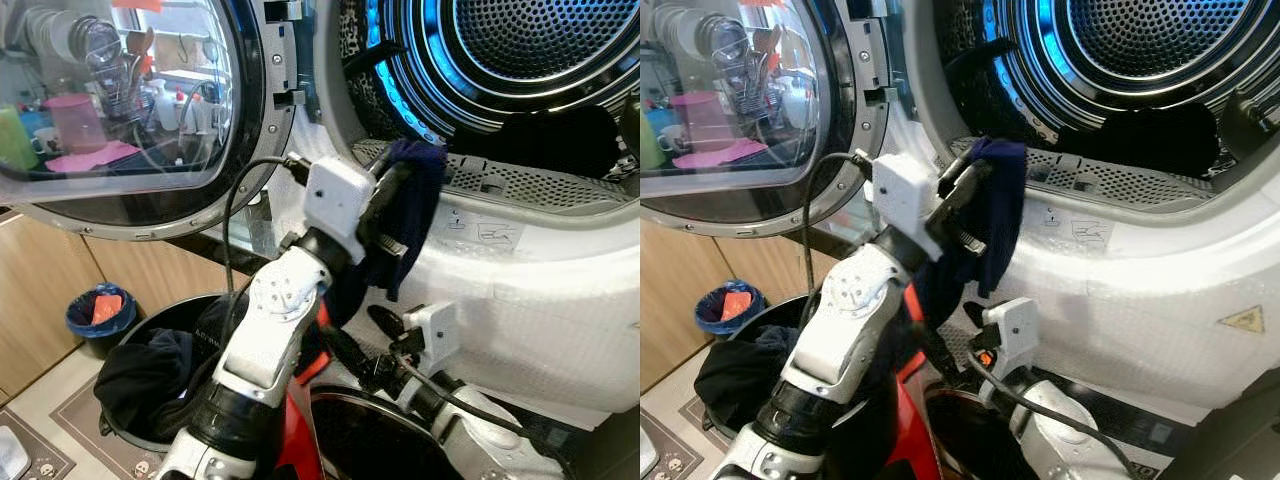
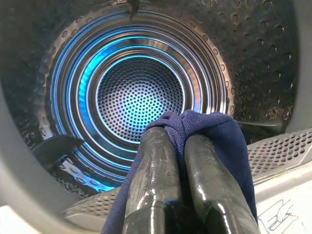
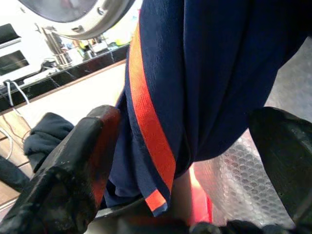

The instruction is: Clothes washing

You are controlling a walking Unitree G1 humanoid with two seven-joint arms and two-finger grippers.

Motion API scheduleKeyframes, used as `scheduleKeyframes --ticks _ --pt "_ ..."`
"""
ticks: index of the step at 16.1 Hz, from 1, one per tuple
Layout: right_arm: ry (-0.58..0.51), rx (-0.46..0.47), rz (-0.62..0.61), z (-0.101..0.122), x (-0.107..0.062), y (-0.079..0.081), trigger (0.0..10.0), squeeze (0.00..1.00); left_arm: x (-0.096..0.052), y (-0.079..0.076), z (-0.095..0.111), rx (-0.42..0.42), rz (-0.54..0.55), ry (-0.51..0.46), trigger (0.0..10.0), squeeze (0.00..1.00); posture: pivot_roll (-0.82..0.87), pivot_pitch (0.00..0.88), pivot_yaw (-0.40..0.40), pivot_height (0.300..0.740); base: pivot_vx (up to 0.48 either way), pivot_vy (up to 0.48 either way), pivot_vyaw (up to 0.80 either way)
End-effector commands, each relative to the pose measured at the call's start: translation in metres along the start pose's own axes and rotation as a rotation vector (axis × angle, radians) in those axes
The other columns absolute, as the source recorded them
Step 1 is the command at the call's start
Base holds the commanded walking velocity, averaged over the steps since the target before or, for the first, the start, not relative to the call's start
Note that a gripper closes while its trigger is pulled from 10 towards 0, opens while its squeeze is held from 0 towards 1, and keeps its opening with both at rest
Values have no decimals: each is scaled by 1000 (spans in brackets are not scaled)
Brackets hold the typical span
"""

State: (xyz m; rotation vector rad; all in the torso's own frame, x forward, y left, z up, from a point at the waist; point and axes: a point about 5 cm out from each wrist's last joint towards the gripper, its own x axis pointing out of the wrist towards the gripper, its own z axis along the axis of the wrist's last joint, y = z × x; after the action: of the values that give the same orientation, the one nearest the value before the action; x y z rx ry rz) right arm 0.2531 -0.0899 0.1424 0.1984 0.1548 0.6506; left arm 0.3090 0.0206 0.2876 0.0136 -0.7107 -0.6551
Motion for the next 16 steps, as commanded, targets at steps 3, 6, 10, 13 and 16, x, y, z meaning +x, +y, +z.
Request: scheduleKeyframes --ticks 3,6,10,13,16 --pt "-15 12 14 5 8 11 10000 0 11 -5 11 6 -20 -66 10000 0 11 0 44 740 0 0 0" --pt "-27 27 -12 9 15 14 10000 0 15 -8 11 -5 -23 -74 10000 0 11 0 48 740 0 0 0" --pt "-42 31 -39 13 23 19 10000 0 20 -13 12 -19 -26 -84 10000 0 9 0 51 740 0 0 0" --pt "-35 13 -75 15 27 22 10000 0 23 -16 12 -24 -31 -91 10000 0 10 0 52 740 0 0 0" --pt "-5 6 -118 14 31 24 10000 0 25 -19 13 -28 -37 -98 10000 0 10 0 53 740 0 0 0"
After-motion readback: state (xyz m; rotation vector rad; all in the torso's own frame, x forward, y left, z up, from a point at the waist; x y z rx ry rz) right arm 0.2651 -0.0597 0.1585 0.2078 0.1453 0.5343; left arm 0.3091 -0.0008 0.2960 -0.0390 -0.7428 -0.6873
